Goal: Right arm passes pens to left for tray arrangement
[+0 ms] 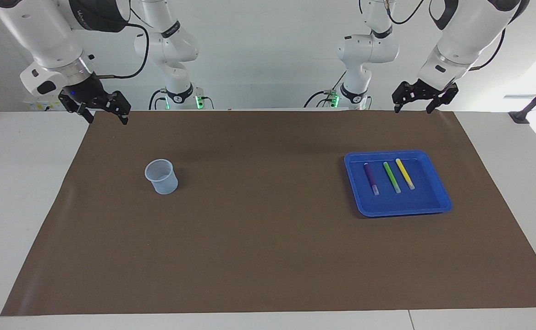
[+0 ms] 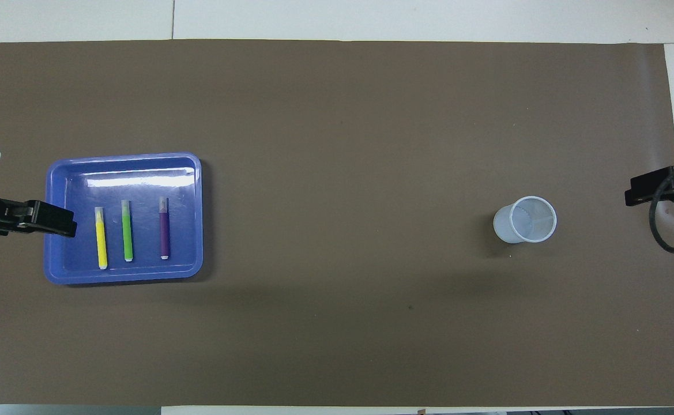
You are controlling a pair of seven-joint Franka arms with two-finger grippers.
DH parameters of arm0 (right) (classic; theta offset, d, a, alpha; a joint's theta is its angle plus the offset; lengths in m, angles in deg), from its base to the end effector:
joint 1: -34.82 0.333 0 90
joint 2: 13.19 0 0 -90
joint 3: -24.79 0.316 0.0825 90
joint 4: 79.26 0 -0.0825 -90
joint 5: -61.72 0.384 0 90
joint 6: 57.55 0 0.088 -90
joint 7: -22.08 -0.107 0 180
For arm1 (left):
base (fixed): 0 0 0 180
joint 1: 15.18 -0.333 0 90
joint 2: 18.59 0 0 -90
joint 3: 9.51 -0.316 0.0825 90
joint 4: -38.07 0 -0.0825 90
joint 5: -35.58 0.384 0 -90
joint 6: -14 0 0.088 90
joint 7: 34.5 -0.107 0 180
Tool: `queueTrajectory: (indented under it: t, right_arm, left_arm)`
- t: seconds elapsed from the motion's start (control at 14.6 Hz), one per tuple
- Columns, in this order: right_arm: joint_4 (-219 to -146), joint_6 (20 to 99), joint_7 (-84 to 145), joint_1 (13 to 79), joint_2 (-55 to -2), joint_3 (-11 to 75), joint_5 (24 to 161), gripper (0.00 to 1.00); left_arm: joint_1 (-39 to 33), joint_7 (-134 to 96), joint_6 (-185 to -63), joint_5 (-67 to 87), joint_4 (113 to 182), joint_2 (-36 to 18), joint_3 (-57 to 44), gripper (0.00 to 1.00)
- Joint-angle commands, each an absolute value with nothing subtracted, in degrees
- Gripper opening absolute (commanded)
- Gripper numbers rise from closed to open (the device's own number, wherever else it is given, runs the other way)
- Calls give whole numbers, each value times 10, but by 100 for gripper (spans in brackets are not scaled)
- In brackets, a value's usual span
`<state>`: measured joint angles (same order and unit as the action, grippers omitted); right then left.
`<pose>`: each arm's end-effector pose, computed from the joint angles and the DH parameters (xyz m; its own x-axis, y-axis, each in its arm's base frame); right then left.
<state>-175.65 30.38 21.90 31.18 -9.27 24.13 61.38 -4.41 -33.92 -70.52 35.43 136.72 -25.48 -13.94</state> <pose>0.5256 -0.0404 0.6061 0.9938 -0.0780 -0.0791 -0.0778 -0.9970 0.0054 0.5014 -0.0537 0.6099 0.9868 -0.1014 -0.1265 -0.1009 -0.9948 0.0106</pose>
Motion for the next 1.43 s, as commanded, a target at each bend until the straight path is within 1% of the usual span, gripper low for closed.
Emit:
queueTrajectory:
  t: [0.0,0.2,0.61,1.37]
  right_arm:
    - [-1747,299,231,307,-96,245,616,100]
    - [-1747,299,230,307,-96,245,616,100]
    - [-1748,299,228,306,-95,245,616,100]
    - [-1753,299,228,303,-92,246,624,100]
  left_arm:
    - [-24,-341,-677,358,1292,-185,-167,100]
    - [-66,-339,-676,351,1296,-190,-117,100]
    - [-61,-336,-682,345,1311,-198,-93,100]
    - [-63,-337,-684,343,1324,-211,-94,100]
